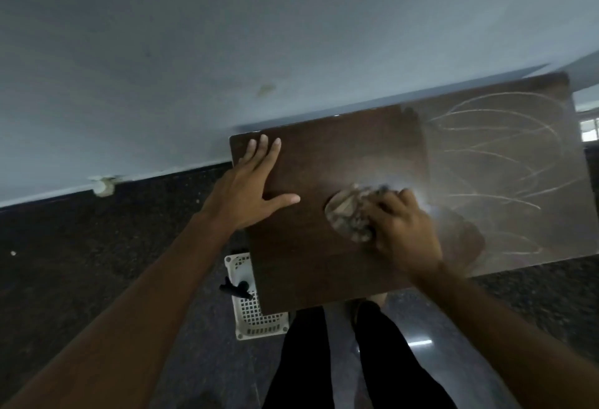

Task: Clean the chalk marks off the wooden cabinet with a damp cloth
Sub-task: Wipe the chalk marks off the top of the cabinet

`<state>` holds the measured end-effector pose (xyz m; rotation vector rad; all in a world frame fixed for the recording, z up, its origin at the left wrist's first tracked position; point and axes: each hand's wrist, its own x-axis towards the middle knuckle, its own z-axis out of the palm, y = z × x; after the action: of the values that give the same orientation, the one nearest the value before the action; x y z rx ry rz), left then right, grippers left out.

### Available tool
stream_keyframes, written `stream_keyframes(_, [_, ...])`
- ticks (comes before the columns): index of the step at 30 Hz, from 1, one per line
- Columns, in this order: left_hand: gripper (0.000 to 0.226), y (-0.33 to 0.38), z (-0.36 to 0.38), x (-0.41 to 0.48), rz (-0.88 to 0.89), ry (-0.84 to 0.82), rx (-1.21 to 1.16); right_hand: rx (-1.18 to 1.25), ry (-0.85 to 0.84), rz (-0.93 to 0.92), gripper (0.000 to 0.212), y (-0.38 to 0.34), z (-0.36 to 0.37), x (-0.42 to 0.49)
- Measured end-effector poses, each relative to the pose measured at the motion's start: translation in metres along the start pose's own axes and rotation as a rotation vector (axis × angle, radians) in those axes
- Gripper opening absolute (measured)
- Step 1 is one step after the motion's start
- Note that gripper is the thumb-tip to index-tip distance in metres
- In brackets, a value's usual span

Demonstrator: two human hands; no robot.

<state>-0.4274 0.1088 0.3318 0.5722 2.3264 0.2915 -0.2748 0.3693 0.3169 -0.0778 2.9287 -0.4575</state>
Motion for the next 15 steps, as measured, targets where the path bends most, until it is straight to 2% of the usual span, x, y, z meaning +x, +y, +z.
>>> stream_keyframes(4, [0.15,0.008,0.001,-0.001,-0.012,-0.134,0.124,0.017,0.114,0.363,0.039,0.03,-0.016,0.062])
stream_keyframes(6, [0.161,0.012,0.01,-0.002,-0.01,-0.139,0.175,0.03,0.198,0.53,0.043,0.018,-0.016,0.094])
stream_keyframes(8, [0.165,0.014,0.015,-0.001,-0.018,-0.12,0.179,0.052,0.227,0.594,0.045,-0.004,-0.016,0.114])
stream_keyframes(10, [0.166,0.015,0.015,0.0,-0.035,-0.122,0.184,0.074,0.193,0.503,0.044,-0.025,-0.014,0.116])
stream_keyframes(12, [0.168,0.014,0.015,0.0,-0.045,-0.125,0.198,0.063,0.116,0.285,0.045,-0.035,-0.01,0.101])
stream_keyframes(14, [0.169,0.014,0.015,0.0,-0.03,-0.132,0.207,0.051,0.062,0.121,0.048,-0.023,-0.008,0.078])
stream_keyframes(15, [0.169,0.014,0.015,0.0,-0.029,-0.136,0.213,0.051,0.053,0.108,0.048,-0.01,-0.009,0.067])
